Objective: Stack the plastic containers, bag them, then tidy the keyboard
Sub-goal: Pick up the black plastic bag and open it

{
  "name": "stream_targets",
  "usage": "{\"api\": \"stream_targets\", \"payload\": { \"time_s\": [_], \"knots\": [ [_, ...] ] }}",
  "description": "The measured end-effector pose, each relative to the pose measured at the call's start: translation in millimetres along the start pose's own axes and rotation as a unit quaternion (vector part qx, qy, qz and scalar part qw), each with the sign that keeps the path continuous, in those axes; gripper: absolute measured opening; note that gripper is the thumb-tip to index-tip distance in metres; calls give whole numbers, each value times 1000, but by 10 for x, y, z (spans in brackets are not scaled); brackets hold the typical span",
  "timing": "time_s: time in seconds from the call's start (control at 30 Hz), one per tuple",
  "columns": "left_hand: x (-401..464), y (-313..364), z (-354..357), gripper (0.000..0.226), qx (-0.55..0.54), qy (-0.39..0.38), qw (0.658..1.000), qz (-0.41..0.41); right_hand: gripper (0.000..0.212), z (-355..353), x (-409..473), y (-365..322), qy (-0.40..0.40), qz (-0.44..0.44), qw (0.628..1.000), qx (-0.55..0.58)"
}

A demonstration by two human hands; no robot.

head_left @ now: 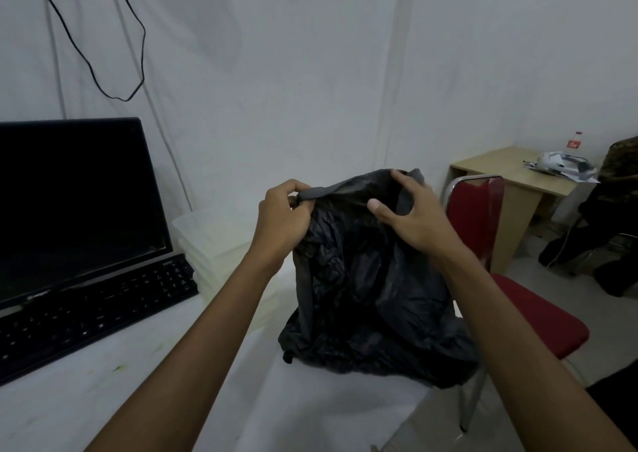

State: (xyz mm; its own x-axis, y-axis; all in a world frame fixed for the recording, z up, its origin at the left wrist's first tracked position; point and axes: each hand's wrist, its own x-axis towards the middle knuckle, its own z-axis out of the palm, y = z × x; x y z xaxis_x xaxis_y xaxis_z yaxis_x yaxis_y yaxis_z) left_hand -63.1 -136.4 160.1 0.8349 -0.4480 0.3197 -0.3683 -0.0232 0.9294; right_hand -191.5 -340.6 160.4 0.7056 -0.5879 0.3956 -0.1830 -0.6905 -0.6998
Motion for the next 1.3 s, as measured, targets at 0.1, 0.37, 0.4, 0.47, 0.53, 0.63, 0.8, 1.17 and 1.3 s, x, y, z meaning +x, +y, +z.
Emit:
{"api": "stream_targets", "payload": {
  "time_s": [0.1, 0.37, 0.4, 0.47, 0.53, 0.63, 0.8, 1.17, 1.3],
  "knots": [
    [15, 27, 12, 18, -57, -33, 996, -58, 118, 64, -12, 73, -49, 43, 996, -64],
    [-71, 91, -7, 25, -9, 10, 1000, 3, 44, 73, -65, 76, -21, 128, 974, 187],
    [-91, 99, 2, 31, 25, 27, 998, 51, 36, 59, -55, 68, -1, 134, 965, 224],
    [-119, 97, 39, 32, 97, 63, 983, 143, 45, 41, 15, 96, 46, 155, 949, 271],
    [-134, 81, 76, 24, 153, 101, 954, 235, 51, 27, 79, 98, 82, 164, 933, 311],
    [-160, 46, 123, 12, 179, 79, 922, 335, 48, -3, 127, 69, 117, 162, 913, 357],
    [-297, -69, 257, 27, 175, -199, 949, 168, 41, -47, 160, 120, 132, 167, 905, 368],
    [-557, 31, 408, 80, -225, -340, 908, -96, 40, 69, 149, 213, 138, 179, 913, 340],
    [-508, 99, 449, 38, -162, -286, 943, -56, 63, 114, 144, 179, 102, 179, 918, 338]
  ]
}}
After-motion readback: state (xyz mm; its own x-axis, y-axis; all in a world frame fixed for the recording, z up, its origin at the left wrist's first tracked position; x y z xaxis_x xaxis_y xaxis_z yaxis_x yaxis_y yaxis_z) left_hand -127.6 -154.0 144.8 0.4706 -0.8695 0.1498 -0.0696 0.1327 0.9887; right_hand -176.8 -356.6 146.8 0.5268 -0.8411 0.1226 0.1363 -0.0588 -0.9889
